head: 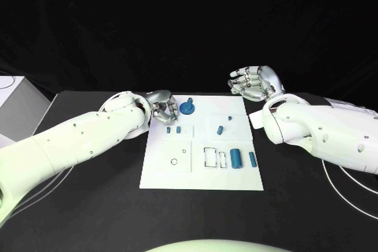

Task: Assemble the parts on the task board

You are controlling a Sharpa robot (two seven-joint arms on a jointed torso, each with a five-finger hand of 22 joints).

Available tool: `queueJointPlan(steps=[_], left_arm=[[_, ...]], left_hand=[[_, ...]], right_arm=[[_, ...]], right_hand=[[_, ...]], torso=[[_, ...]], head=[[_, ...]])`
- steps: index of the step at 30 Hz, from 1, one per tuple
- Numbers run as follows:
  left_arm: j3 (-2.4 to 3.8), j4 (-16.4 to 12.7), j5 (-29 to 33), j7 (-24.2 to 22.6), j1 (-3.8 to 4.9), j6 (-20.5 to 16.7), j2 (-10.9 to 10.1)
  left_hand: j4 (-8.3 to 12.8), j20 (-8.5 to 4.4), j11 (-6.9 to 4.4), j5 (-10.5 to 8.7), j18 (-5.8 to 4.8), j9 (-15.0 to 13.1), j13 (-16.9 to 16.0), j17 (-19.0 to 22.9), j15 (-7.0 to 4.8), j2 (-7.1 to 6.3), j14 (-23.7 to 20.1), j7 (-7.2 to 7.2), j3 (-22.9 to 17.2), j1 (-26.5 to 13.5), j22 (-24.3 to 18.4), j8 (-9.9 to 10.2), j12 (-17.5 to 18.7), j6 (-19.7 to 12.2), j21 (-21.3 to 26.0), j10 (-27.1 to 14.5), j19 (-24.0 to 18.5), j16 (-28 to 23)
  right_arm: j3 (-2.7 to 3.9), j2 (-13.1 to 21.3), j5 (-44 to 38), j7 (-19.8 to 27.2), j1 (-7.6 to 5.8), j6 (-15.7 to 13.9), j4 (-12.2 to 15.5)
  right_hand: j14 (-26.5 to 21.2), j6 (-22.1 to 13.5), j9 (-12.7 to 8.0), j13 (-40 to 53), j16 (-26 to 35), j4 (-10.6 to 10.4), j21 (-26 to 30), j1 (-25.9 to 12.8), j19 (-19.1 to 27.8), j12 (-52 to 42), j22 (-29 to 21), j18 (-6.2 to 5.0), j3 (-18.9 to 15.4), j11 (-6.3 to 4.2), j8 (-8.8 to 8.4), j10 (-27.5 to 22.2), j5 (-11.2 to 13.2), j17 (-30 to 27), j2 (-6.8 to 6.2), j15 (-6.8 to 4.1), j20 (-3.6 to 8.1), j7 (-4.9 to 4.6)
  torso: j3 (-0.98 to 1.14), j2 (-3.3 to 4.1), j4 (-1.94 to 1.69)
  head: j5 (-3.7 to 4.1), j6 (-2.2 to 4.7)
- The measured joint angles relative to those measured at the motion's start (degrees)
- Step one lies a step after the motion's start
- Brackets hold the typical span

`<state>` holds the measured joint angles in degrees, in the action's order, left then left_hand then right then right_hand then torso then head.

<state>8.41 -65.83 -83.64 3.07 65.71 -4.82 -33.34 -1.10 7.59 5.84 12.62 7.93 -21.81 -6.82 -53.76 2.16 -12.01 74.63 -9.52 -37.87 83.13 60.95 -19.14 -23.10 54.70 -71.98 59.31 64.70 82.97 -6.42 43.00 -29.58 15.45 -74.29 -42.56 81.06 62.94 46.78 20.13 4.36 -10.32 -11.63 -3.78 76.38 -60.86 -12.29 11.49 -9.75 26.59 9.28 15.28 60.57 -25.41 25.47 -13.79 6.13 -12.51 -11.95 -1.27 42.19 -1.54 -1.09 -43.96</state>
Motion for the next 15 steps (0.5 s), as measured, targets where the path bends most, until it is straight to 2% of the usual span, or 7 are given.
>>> queueJointPlan(steps=[15], left_arm=[[0.00, -0.4, 0.1, 0.0, 0.00, 0.2, -0.3]], left_hand=[[0.0, 0.00, 0.00, -0.10, 0.00, 0.0, -0.1, -0.1, 0.00, 0.23, 0.0, 0.20, 0.0, -0.2, 0.1, 0.0, 0.0, 0.2, 0.0, 0.4, 0.0, 0.0]], right_arm=[[0.00, 0.1, 0.0, 0.1, 0.00, -0.2, 0.0]], right_hand=[[0.0, 0.0, -0.1, -0.1, 0.0, 0.1, 0.0, 0.0, 0.0, 0.0, -0.2, 0.00, 0.4, 0.00, 0.00, 0.0, 0.0, 0.0, 0.00, 0.00, 0.00, 0.00]], torso=[[0.00, -0.03, 0.00]], head=[[0.07, -0.10]])
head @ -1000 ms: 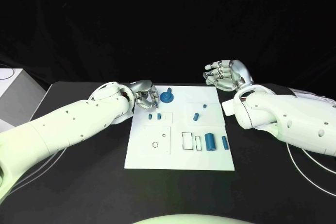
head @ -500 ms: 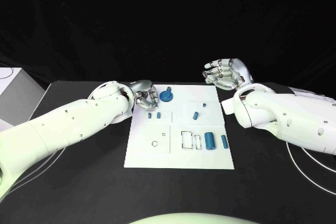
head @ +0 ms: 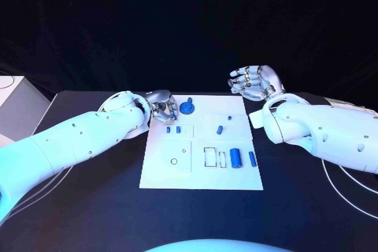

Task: Assemble the parts on the task board

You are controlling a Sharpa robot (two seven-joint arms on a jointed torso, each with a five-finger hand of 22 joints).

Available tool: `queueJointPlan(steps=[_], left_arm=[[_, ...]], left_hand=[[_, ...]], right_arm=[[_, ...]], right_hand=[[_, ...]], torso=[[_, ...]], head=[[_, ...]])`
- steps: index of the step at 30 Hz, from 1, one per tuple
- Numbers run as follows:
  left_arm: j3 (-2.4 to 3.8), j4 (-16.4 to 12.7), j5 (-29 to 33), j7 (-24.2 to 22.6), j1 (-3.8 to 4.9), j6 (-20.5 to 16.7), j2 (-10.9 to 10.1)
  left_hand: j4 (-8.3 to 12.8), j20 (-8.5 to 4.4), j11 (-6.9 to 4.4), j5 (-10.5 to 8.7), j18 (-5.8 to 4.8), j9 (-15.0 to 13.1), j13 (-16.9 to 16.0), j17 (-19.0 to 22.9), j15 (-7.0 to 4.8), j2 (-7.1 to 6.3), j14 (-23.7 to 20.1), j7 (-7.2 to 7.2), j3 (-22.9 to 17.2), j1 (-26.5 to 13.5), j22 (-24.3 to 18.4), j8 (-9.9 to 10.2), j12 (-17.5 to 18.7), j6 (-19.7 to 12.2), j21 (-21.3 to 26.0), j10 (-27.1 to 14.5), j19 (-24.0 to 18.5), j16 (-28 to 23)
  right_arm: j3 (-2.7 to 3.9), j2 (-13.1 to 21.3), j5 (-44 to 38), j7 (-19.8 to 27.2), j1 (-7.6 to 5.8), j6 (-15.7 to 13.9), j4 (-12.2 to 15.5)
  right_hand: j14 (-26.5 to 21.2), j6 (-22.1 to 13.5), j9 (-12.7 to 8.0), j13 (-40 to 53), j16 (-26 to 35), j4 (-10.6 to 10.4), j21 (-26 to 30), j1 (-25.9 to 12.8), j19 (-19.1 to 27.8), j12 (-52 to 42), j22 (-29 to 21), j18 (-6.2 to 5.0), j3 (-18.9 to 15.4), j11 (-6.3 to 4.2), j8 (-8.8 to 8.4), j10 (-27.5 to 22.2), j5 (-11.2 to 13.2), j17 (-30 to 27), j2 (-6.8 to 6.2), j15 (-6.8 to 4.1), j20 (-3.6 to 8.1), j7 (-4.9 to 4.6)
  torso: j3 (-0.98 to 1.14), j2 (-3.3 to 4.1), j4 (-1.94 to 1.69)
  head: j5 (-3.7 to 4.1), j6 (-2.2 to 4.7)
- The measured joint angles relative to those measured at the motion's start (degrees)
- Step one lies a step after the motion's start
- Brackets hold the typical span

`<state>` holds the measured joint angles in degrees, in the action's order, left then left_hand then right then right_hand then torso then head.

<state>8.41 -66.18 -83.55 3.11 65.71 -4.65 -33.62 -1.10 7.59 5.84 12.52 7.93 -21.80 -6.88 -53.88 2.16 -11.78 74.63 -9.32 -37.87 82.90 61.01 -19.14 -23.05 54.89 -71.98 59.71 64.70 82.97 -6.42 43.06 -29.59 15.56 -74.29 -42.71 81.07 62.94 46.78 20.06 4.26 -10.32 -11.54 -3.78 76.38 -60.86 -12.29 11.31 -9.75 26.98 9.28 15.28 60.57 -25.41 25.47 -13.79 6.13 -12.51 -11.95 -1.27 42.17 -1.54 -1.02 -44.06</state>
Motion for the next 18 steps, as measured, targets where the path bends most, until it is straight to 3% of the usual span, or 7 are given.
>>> queueJointPlan(steps=[18], left_arm=[[-0.02, -0.8, 0.4, 0.0, -0.01, -0.1, -0.2]], left_hand=[[0.0, 0.00, -0.21, -0.01, 0.00, -0.1, -0.1, -0.3, 0.00, -0.01, 0.0, -0.21, 0.0, 0.0, 0.2, 0.0, 0.2, 0.2, 0.0, 0.2, 0.0, 0.0]], right_arm=[[0.00, 0.2, 0.0, 0.1, 0.00, -0.2, 0.1]], right_hand=[[0.0, 0.0, 0.0, 0.0, 0.0, 0.0, 0.0, 0.0, 0.0, 0.0, 0.0, 0.00, 0.0, 0.00, 0.00, 0.0, 0.0, 0.0, 0.00, 0.00, 0.00, 0.00]], torso=[[0.03, 0.00, 0.03]], head=[[0.13, -0.10]])
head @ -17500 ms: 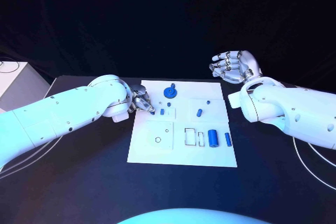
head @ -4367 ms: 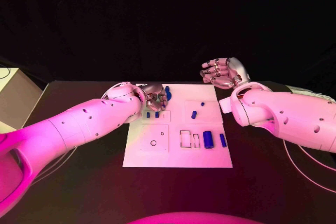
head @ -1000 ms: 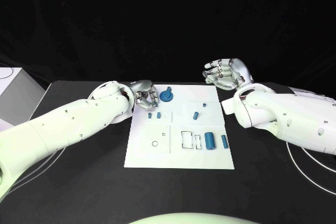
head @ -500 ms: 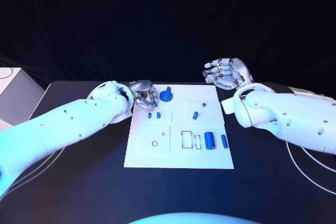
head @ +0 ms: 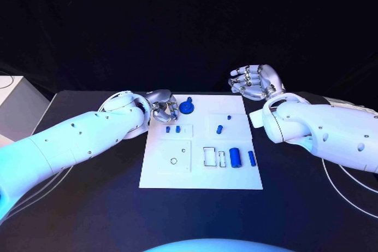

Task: Assemble the parts on the task board

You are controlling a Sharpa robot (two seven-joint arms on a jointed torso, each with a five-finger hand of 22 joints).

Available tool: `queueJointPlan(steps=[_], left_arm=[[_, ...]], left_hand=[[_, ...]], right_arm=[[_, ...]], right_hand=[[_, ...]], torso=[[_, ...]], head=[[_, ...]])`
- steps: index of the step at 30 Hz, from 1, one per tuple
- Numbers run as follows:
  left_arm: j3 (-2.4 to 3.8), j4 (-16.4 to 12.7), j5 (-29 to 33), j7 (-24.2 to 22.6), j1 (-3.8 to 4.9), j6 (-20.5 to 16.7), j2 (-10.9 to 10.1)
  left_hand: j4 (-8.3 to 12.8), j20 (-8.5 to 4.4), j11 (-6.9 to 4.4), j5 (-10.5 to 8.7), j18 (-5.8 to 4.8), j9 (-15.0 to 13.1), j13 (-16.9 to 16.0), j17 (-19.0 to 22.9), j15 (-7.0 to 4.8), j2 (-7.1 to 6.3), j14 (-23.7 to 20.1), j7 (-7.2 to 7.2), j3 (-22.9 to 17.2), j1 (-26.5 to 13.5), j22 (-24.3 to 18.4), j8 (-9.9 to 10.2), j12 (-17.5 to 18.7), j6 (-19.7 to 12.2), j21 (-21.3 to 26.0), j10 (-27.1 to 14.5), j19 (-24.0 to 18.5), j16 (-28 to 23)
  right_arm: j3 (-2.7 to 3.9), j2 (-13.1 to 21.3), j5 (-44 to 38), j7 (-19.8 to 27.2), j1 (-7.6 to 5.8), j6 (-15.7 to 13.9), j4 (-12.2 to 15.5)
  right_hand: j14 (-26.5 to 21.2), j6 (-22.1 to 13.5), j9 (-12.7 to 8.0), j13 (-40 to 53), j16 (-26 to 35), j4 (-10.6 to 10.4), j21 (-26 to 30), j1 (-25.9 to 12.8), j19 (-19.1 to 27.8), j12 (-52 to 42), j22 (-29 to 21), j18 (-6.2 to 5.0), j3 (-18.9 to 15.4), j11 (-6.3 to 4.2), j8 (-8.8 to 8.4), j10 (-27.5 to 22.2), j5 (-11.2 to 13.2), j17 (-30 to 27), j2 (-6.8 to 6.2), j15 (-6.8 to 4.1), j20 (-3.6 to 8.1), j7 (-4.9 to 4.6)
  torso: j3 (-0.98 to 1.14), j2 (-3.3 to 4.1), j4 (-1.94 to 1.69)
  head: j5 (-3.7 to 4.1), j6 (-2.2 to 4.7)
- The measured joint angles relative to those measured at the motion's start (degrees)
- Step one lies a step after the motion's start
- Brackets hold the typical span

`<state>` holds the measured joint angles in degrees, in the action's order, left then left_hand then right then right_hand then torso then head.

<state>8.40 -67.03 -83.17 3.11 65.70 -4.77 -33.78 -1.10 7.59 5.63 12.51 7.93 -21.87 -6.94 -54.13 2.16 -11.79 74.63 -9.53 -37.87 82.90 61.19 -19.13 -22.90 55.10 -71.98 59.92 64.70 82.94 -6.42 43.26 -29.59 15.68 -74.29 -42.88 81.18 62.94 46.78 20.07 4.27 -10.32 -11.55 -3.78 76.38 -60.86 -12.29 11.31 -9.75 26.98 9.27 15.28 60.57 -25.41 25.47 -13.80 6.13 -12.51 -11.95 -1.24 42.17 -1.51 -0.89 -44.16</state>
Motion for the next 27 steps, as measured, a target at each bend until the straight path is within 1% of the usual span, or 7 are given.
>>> queueJointPlan(steps=[3, 14, 15, 22, 27], left_arm=[[0.00, -0.1, 0.1, 0.0, 0.00, 0.0, 0.0], [-0.05, -0.1, 0.3, 0.2, 0.05, 0.2, 0.1], [-0.06, -0.1, 0.3, 0.3, 0.06, 0.2, 0.1], [-0.21, 0.1, 0.2, 0.8, 0.07, 0.8, 0.1], [-0.46, 0.2, 0.2, 0.9, 0.16, 1.1, 0.2]], left_hand=[[0.0, 0.00, 0.00, -0.06, 0.00, 0.0, 0.0, 0.0, 0.00, 0.00, 0.0, 0.20, 0.0, 0.0, 0.1, 0.0, 0.0, 0.2, 0.0, 0.0, 0.0, 0.0], [0.0, 0.00, 0.01, -0.08, 0.00, 0.0, -0.1, 0.2, 0.00, 0.00, 0.0, 0.21, 0.0, 0.0, 0.1, 0.0, 0.0, 0.2, 0.0, 0.0, 0.0, 0.0], [0.0, 0.00, 0.01, -0.09, 0.00, 0.0, -0.1, 0.3, 0.00, -0.19, 0.0, 0.20, 0.0, -0.2, 0.0, 0.0, 0.0, 0.2, 0.0, 0.0, 0.0, 0.0], [0.0, 0.00, 0.00, -0.09, 0.00, -0.1, -0.2, 0.7, -0.21, -0.23, -0.2, 0.21, 0.0, -0.2, -0.3, 0.1, 0.3, 0.2, 0.0, 0.0, 0.0, 0.0], [0.2, 0.00, 0.00, -0.10, 0.00, -0.1, -0.2, 0.9, -0.21, 0.00, -0.2, 0.21, 0.2, -0.5, -0.4, 0.1, 0.3, 0.2, 0.0, 0.0, 0.0, 0.0]], right_arm=[[0.00, 0.0, 0.0, 0.0, 0.00, 0.0, 0.0], [0.00, 0.0, 0.0, 0.0, 0.00, 0.0, 0.0], [0.00, 0.0, 0.0, 0.0, 0.00, 0.0, 0.0], [0.00, 0.1, 0.0, 0.0, 0.00, 0.0, 0.0], [0.00, 0.1, 0.0, 0.1, 0.00, 0.0, 0.0]], right_hand=[[0.0, 0.0, 0.0, 0.0, 0.0, 0.0, 0.0, 0.0, 0.0, 0.0, 0.0, 0.00, 0.0, 0.00, 0.00, 0.0, 0.0, 0.0, 0.00, 0.00, 0.00, 0.00], [0.0, 0.0, 0.0, 0.0, 0.0, 0.0, 0.0, 0.0, 0.0, 0.0, 0.0, 0.00, 0.0, 0.00, 0.00, 0.0, 0.0, 0.0, 0.00, 0.00, 0.00, 0.00], [0.0, 0.0, 0.0, 0.0, 0.0, 0.0, 0.0, 0.0, 0.0, 0.0, 0.0, 0.00, 0.0, 0.00, 0.00, 0.0, 0.0, 0.0, 0.00, 0.00, 0.00, 0.00], [0.0, 0.0, 0.0, -0.1, 0.0, 0.0, 0.0, 0.0, 0.0, -0.2, -0.2, 0.00, 0.0, 0.00, 0.00, 0.0, 0.0, 0.0, 0.00, 0.00, 0.00, 0.00], [0.0, 0.0, 0.0, -0.1, 0.0, 0.0, 0.0, 0.0, 0.0, -0.2, -0.2, 0.00, 0.0, 0.00, 0.00, 0.0, 0.0, 0.0, 0.00, 0.00, 0.00, 0.00]], torso=[[0.00, 0.00, 0.00], [0.01, -0.01, 0.00], [0.00, -0.01, 0.00], [0.00, -0.01, -0.01], [-0.03, -0.01, -0.01]], head=[[0.00, -0.01], [-0.03, -0.04], [-0.03, -0.05], [0.01, -0.12], [0.05, -0.17]])
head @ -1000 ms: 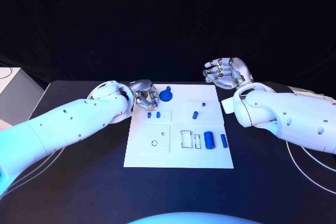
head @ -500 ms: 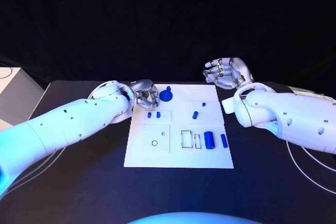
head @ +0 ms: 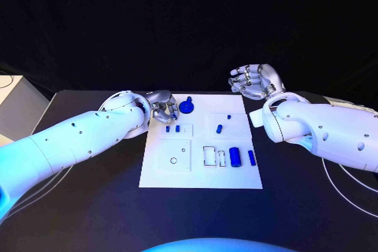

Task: Assemble the parts on the task board

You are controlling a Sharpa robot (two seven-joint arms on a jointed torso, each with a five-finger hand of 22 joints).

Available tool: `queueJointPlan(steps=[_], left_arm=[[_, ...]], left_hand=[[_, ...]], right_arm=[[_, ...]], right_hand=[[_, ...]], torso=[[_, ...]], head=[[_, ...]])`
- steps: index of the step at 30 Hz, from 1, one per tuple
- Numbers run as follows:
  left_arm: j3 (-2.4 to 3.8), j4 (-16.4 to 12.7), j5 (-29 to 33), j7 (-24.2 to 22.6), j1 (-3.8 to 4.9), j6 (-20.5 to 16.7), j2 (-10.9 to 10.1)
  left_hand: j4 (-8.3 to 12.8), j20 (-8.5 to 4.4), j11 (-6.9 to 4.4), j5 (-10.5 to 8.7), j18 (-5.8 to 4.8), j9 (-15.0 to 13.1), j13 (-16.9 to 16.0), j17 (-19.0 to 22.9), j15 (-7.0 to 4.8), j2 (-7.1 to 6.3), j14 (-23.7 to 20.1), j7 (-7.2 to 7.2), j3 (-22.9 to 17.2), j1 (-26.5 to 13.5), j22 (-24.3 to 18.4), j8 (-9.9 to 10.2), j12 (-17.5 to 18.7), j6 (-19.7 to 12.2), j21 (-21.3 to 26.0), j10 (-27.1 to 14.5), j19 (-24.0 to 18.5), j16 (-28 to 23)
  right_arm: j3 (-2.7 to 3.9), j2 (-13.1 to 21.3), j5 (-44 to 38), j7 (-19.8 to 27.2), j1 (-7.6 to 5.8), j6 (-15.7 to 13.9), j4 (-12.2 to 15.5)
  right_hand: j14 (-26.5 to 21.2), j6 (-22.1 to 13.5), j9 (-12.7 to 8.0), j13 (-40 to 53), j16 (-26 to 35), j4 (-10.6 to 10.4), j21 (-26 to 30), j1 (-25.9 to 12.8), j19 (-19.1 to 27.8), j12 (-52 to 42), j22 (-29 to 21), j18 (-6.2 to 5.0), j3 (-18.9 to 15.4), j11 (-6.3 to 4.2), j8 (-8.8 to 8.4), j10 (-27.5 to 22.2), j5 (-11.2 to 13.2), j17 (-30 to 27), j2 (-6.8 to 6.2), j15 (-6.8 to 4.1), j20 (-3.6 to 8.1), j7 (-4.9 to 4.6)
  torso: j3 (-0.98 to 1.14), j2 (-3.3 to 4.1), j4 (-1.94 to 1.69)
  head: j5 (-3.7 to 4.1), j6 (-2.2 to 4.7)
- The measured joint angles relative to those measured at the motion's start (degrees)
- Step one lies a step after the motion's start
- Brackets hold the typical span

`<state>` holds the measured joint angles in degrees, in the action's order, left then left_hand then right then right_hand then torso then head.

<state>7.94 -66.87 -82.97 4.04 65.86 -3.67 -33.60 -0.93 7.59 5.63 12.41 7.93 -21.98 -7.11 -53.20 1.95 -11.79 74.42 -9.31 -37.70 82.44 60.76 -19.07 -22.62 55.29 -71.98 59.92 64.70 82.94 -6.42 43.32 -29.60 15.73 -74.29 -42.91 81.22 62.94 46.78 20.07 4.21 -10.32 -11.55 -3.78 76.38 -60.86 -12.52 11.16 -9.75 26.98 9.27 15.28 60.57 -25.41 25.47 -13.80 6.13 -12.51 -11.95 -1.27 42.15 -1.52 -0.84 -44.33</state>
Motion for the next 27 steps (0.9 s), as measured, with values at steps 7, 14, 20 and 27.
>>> queueJointPlan(steps=[7, 14, 20, 27], left_arm=[[-0.27, 0.0, 0.0, -0.1, 0.01, 0.1, 0.1], [-0.38, -0.1, 0.0, -0.2, 0.03, 0.0, 0.0], [-0.43, -0.1, 0.2, -0.4, 0.03, -0.3, -0.1], [-0.56, 0.4, 0.3, -0.5, 0.04, -0.3, 0.1]], left_hand=[[0.0, 0.00, 0.09, -0.06, 0.00, 0.0, 0.0, 0.0, 0.00, 0.00, 0.0, 0.00, 0.0, 0.0, -0.1, 0.1, 0.0, 0.0, 0.0, 0.3, 0.0, 0.0], [0.3, -0.22, -0.30, -0.07, 0.00, 0.0, -0.2, -0.4, 0.00, 0.00, 0.0, 0.43, 0.3, 0.0, 0.0, 0.1, 0.2, 0.4, 0.0, 1.2, -0.2, 0.0], [0.8, -0.42, -0.62, -0.07, -0.01, -0.3, -1.9, -1.4, -0.51, -0.07, 0.1, 0.65, 1.8, -0.1, -0.1, 0.2, -1.3, 0.9, 0.0, 1.9, -0.4, 0.0], [1.0, -0.41, -0.42, -0.07, 0.00, -0.3, -3.1, -0.4, -0.44, 0.31, -0.7, 0.29, 2.0, -0.4, -1.1, 0.6, -2.2, 0.5, 0.9, 0.4, -1.5, 0.0]], right_arm=[[0.00, 0.0, 0.0, 0.0, 0.00, 0.0, 0.0], [0.00, 0.0, 0.0, 0.0, 0.00, 0.0, 0.0], [0.00, 0.0, 0.0, 0.0, 0.00, 0.0, 0.0], [0.00, 0.0, 0.0, 0.0, 0.00, 0.0, 0.0]], right_hand=[[0.0, 0.0, 0.0, 0.0, 0.0, 0.0, 0.0, 0.0, 0.0, 0.0, 0.0, 0.00, 0.0, 0.00, 0.00, 0.0, 0.0, 0.0, 0.00, 0.00, 0.00, 0.00], [0.0, 0.0, 0.0, 0.0, 0.0, 0.0, 0.0, 0.0, 0.0, 0.0, 0.0, 0.00, 0.0, 0.00, 0.00, 0.0, 0.0, 0.0, 0.00, 0.00, 0.00, 0.00], [0.0, 0.0, 0.0, 0.0, 0.0, 0.0, 0.0, 0.0, 0.0, 0.0, 0.0, 0.00, 0.0, 0.00, 0.00, 0.0, 0.0, 0.0, 0.00, 0.00, 0.00, 0.00], [0.0, 0.0, 0.0, 0.0, 0.0, 0.2, 0.0, 0.0, 0.0, 0.0, -0.1, 0.00, 0.2, 0.00, 0.00, 0.0, 0.0, 0.0, 0.00, 0.00, 0.00, 0.00]], torso=[[-0.01, 0.02, 0.01], [0.01, 0.02, 0.01], [0.03, 0.02, 0.00], [0.04, 0.01, -0.01]], head=[[0.01, -0.09], [0.04, -0.10], [0.08, -0.10], [0.08, -0.02]])
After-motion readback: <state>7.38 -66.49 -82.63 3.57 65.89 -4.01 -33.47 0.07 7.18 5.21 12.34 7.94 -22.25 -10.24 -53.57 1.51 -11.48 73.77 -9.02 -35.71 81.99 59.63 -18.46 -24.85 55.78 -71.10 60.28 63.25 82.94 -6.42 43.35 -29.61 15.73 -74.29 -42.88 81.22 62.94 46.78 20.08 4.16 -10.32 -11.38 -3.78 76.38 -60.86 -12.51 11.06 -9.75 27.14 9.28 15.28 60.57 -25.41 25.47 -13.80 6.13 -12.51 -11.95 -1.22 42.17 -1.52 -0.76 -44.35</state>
